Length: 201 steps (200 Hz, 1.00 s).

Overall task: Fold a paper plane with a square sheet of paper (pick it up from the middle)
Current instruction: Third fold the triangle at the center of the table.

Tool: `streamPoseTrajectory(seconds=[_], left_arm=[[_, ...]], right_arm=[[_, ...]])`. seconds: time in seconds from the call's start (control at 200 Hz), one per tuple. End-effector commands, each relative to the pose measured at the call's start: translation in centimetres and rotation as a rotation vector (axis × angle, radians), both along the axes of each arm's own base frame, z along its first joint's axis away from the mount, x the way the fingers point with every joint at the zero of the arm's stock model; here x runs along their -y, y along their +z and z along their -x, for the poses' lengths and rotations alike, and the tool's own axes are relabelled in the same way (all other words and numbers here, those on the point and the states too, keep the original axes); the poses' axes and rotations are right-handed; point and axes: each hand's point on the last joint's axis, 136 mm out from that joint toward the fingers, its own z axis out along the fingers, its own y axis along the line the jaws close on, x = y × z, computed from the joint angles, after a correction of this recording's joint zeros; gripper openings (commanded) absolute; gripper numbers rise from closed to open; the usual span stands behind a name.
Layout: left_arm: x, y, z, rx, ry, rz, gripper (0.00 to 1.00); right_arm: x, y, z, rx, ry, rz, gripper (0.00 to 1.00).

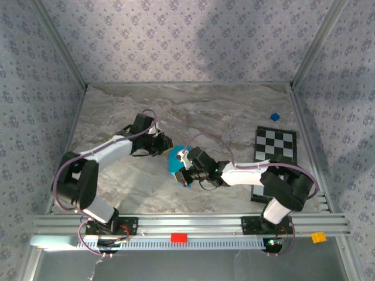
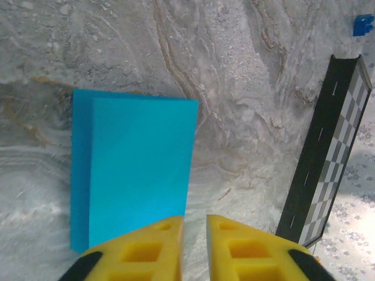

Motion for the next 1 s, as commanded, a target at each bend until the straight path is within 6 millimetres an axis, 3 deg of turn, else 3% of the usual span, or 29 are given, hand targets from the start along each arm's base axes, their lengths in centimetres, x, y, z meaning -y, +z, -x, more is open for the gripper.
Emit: streamPoseTrajectory(seconds=[0.0,0.24,0.53,0.73,0.999], left_arm=[[1.8,-0.4,-0.3,-0.019,-0.08,0.033,0.13],[3.6,-5.0,0.8,-0.11,-0.169,-0.047,0.07],[1.7,-10.4,2.7,-0.194,-0.193,-0.189,0.03],[1.0,-11.3,3.3,-0.207,-0.193,-0.215,0.02],[1.0,-11.0,3.2,-0.199,-0.178,-0.213,0.01]], right_arm=[[-0.7,0.1,0.9,-0.13,0.017,-0.096,0.0],[-0.8,-0.7,0.7,-0.169,-0.002,-0.108,0.0],[0.1,-1.5,0.0,-0.188,-0.035,-0.084,0.0],[1.2,-2.3,-1.0,-0.204,-0.061,-0.033,0.0],[2.1,-3.0,-1.8,-0.214,-0.075,-0.005,0.0]])
